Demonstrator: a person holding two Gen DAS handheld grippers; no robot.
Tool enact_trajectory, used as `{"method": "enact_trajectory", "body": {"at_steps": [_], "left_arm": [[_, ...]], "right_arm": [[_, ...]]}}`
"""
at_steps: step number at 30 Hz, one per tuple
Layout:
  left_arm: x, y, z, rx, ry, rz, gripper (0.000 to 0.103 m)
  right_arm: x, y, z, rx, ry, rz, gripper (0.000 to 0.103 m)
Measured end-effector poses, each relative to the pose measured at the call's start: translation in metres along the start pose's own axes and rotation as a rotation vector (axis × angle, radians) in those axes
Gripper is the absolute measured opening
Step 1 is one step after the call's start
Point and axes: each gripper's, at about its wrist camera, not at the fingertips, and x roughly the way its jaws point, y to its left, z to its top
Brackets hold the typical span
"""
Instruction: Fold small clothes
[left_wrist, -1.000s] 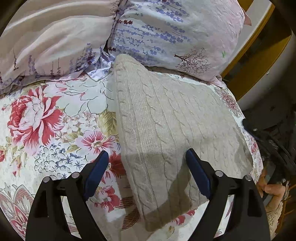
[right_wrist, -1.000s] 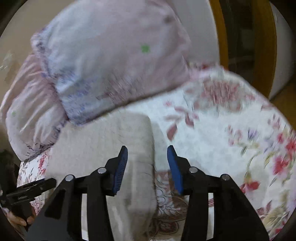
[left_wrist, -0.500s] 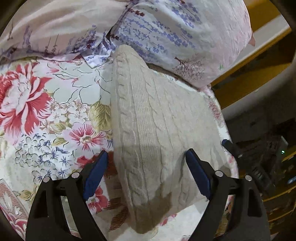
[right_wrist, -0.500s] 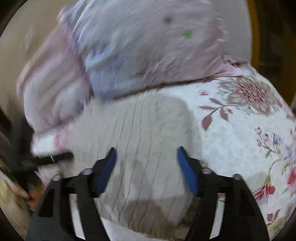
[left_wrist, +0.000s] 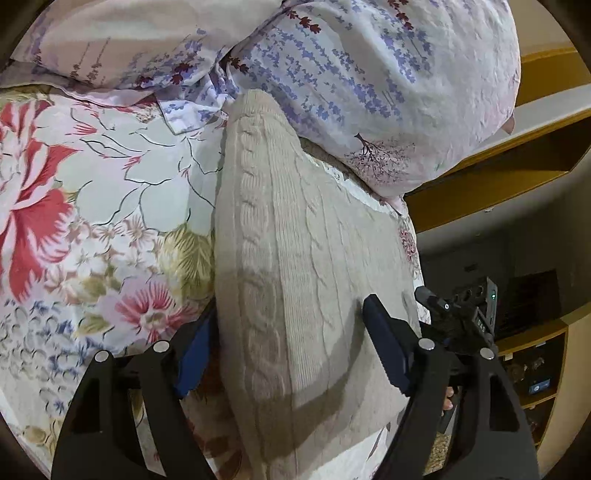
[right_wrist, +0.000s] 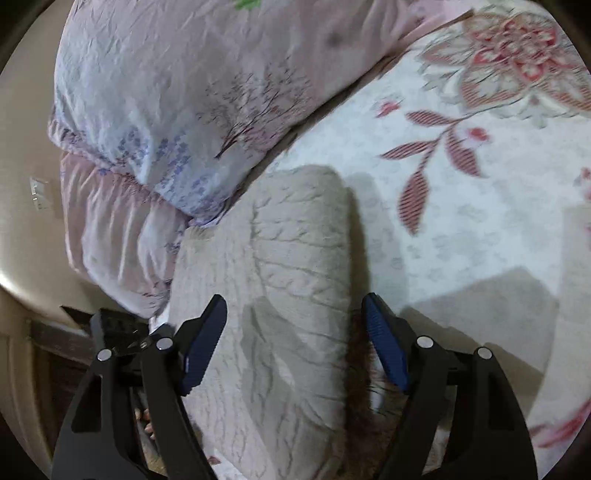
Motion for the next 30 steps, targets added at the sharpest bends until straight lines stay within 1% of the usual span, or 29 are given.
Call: {"method": "enact_trajectory", "body": {"at_steps": [2,4,6,8,9,10,11,13,15,17,19,21,25,28,30], "left_arm": [[0.002,-0.001,0.002,0.003,-0.003,-0.002,0.078],[0.005,-0.001,0.004,0.005,-0.005,-0.002,0.078],[0.008,-0.002,0.007,0.004,-0.007,-0.005,0.078],[0.011,-0.004,0.009,-0.007,-0.012,-0.010,0.078],[0.011,-0.005,0.009,-0.007,-0.013,-0.012,0.074],[0.014,-0.007,0.010,-0.002,-0.011,-0.008,0.071],[0.017,-0.009,0.010,0.003,-0.013,-0.005,0.065],[0.016,-0.011,0.009,0.015,-0.025,-0.005,0.056],[0.011,-0.013,0.010,0.017,-0.033,-0.029,0.045],[0.002,-0.013,0.010,0.021,-0.031,-0.068,0.041],[-0.009,-0.016,0.008,0.042,-0.030,-0.087,0.040],[-0.022,-0.016,0.004,0.060,-0.037,-0.086,0.039],[-0.061,-0.001,-0.003,0.050,-0.051,-0.101,0.039],[-0.086,0.015,-0.008,0.032,-0.074,-0.074,0.039],[-0.100,0.027,-0.008,0.029,-0.095,-0.027,0.040]], "right_arm": [[0.006,0.003,0.002,-0.010,0.021,0.025,0.070],[0.010,0.009,0.001,-0.042,0.029,0.023,0.069],[0.012,0.012,0.000,-0.060,0.037,0.029,0.064],[0.016,0.012,-0.002,-0.070,0.046,0.030,0.051],[0.017,0.012,-0.002,-0.073,0.047,0.027,0.046],[0.019,0.010,-0.004,-0.066,0.057,0.042,0.037],[0.021,0.008,-0.005,-0.053,0.058,0.062,0.035],[0.019,0.010,-0.008,-0.058,0.037,0.070,0.032],[0.014,0.018,-0.011,-0.068,0.015,0.084,0.030],[0.008,0.026,-0.013,-0.082,-0.004,0.104,0.029],[0.004,0.040,-0.018,-0.107,-0.021,0.120,0.028],[0.002,0.052,-0.025,-0.132,-0.022,0.131,0.028],[0.009,0.082,-0.043,-0.201,-0.016,0.144,0.027],[0.027,0.107,-0.056,-0.285,-0.015,0.123,0.027],[0.045,0.120,-0.062,-0.329,-0.006,0.098,0.027]]}}
